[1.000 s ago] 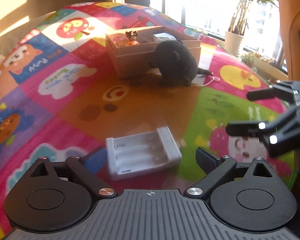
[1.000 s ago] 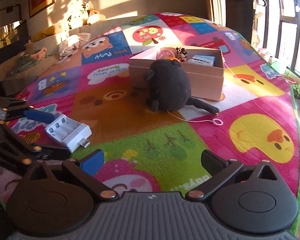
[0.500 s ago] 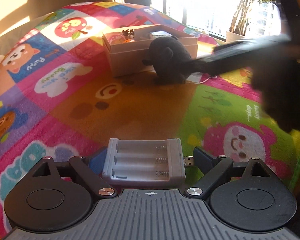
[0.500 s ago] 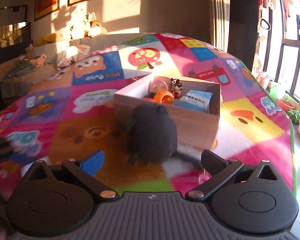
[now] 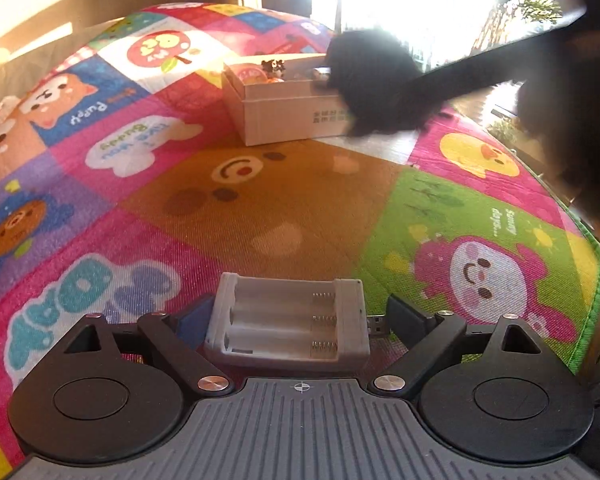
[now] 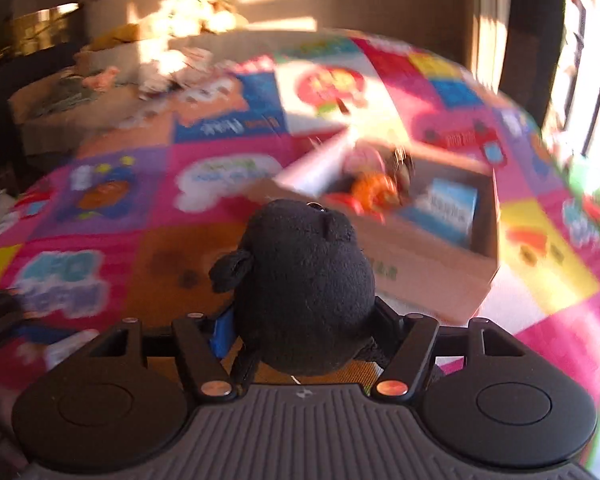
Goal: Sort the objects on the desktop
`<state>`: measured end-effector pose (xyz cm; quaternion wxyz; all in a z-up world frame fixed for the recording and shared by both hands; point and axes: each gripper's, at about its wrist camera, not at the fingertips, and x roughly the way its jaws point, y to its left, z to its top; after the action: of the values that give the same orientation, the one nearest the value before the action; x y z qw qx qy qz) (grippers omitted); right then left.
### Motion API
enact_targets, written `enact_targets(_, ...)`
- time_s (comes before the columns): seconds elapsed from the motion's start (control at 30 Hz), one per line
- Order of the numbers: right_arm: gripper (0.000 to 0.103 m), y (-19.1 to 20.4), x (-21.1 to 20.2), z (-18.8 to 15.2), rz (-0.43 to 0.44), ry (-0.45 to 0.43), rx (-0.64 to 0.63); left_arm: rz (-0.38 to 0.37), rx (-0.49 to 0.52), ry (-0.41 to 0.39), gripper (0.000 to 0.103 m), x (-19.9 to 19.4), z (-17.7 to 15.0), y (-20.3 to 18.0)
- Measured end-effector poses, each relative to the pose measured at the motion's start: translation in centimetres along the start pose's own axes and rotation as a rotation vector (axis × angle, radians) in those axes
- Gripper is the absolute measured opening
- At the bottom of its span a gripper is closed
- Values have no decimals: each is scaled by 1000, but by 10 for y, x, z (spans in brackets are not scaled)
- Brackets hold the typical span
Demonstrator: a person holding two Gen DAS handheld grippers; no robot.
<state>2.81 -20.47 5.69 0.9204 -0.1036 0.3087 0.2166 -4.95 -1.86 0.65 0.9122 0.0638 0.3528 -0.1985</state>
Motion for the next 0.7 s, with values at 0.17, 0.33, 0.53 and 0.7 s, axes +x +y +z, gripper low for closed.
enact_targets(0.17,66,-7,-77,27,12,-162,9,8,48,-78,94,-9,25,-4)
enact_targets(0.33,67,-35,-134,57,-5,-323,81,80,105,-294,94,-25,87,-9)
enact_targets(0.53,67,-64,-143,70,-79,-411,131,105,96,-439,95,14,159,-11)
enact_targets(0.7,67,-89,-109,84,-57,-368,204,43,15,-359,97,76,197,2)
